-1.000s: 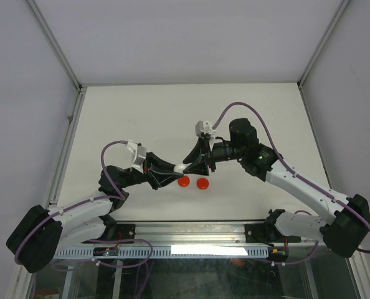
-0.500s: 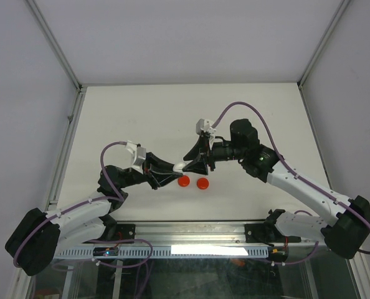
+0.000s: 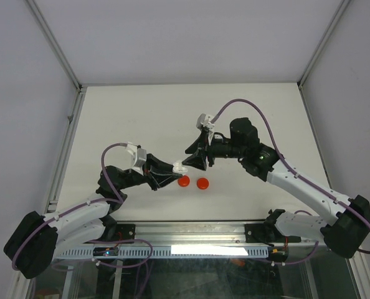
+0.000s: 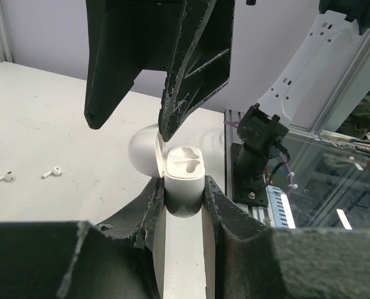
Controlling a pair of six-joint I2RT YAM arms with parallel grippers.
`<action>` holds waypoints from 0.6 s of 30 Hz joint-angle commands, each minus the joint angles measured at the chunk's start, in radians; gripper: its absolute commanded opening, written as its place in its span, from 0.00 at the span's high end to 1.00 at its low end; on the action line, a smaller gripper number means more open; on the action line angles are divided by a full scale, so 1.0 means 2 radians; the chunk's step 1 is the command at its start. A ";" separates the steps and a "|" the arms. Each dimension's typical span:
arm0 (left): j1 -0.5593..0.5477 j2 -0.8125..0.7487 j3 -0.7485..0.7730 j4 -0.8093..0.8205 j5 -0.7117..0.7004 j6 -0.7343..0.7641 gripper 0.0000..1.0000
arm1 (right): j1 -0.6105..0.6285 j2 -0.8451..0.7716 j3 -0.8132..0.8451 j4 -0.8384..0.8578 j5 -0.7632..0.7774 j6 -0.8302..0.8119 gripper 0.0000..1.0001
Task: Insert the wireless bluetooth earbuds into the charging case
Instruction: Open the charging case.
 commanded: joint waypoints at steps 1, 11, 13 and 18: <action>-0.002 -0.010 -0.011 0.018 -0.030 0.017 1.00 | -0.011 0.008 0.027 0.001 0.021 0.004 0.49; 0.001 0.014 -0.039 -0.026 -0.186 0.006 1.00 | -0.061 0.052 0.040 -0.035 0.134 0.041 0.42; 0.001 0.021 -0.044 -0.028 -0.203 0.003 1.00 | -0.079 0.069 0.041 -0.038 0.168 0.055 0.42; 0.006 0.031 -0.048 -0.039 -0.220 -0.008 1.00 | -0.109 0.122 0.045 -0.044 0.262 0.075 0.43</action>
